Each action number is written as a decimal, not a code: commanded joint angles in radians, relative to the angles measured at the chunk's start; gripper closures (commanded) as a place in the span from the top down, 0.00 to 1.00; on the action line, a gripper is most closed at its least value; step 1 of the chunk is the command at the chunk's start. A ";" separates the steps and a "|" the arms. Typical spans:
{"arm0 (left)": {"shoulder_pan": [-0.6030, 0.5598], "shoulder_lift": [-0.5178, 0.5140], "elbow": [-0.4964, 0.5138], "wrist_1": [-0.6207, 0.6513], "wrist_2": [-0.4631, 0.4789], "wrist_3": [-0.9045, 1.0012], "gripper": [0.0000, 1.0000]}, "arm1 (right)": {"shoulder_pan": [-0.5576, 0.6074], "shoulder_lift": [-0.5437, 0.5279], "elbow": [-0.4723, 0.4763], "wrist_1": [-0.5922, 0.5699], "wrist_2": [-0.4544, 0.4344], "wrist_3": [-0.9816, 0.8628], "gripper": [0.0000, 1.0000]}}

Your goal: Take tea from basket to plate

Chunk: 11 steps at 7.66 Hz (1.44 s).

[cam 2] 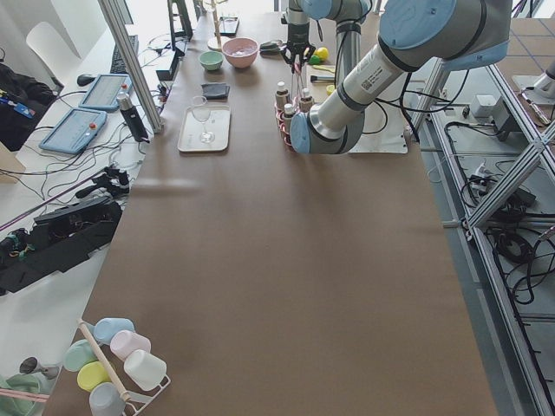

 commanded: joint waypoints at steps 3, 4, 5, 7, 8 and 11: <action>0.001 0.002 0.000 0.000 0.001 0.001 0.00 | -0.008 0.355 -0.027 -0.569 0.041 0.085 0.99; 0.001 0.002 0.000 0.000 0.001 0.001 0.00 | -0.048 0.444 -0.021 -0.681 0.044 0.269 0.99; 0.002 0.002 0.000 0.000 0.002 0.001 0.00 | -0.080 0.451 -0.006 -0.685 0.057 0.401 1.00; 0.011 0.008 0.002 0.000 0.002 0.005 0.00 | -0.184 0.451 0.007 -0.688 0.206 0.726 0.99; 0.010 0.010 0.002 0.000 0.001 0.005 0.00 | -0.279 0.483 0.031 -0.679 0.290 0.993 1.00; 0.010 0.008 0.002 0.000 0.001 0.005 0.00 | -0.544 0.708 0.117 -0.690 0.262 1.673 1.00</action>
